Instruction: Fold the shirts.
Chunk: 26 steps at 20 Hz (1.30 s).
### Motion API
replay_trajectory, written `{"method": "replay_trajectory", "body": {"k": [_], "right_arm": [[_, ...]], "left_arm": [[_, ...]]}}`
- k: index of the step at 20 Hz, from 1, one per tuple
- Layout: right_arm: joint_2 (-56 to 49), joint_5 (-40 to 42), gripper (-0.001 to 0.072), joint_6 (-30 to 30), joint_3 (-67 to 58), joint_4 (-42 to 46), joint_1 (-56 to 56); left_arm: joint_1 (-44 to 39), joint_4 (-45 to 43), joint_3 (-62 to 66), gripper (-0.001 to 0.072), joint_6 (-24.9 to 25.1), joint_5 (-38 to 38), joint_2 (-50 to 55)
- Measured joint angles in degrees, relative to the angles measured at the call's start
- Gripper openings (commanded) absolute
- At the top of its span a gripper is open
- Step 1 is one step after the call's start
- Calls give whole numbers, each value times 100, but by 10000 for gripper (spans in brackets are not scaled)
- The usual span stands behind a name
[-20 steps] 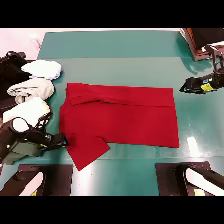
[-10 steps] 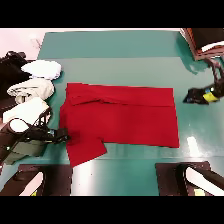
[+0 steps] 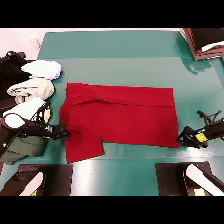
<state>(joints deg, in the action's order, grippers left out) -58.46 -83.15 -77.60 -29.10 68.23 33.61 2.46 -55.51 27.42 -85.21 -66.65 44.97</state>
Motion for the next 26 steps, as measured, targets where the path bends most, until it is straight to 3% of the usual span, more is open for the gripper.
{"method": "replay_trajectory", "body": {"k": [1,2,3,4,8,13,16,20,26], "right_arm": [[-15,59,282,28,66,-79,-44],[-22,92,195,44,79,-155,-125],[-31,114,53,68,63,-236,-245],[-33,125,13,76,13,-238,-391],[24,-155,13,105,-363,79,-1023],[778,-907,12,-20,-791,1023,-1458],[1141,-1150,12,-149,-1182,1307,-1530],[828,-1137,12,-254,-1897,1325,-1711],[-861,-586,12,-345,-3359,1255,-2334]], "left_arm": [[0,0,7,22,4,0,0],[0,-2,9,22,7,-2,2],[0,-9,11,20,20,-22,0],[0,-20,17,20,28,-63,0],[0,-326,52,19,15,-452,-289],[-2,-586,166,20,-396,-1596,-1458],[-2,-564,511,19,-520,-1899,-1687],[-2,-560,1185,20,-341,-1403,-1032],[-2,-570,2529,22,157,-334,1121]]}}
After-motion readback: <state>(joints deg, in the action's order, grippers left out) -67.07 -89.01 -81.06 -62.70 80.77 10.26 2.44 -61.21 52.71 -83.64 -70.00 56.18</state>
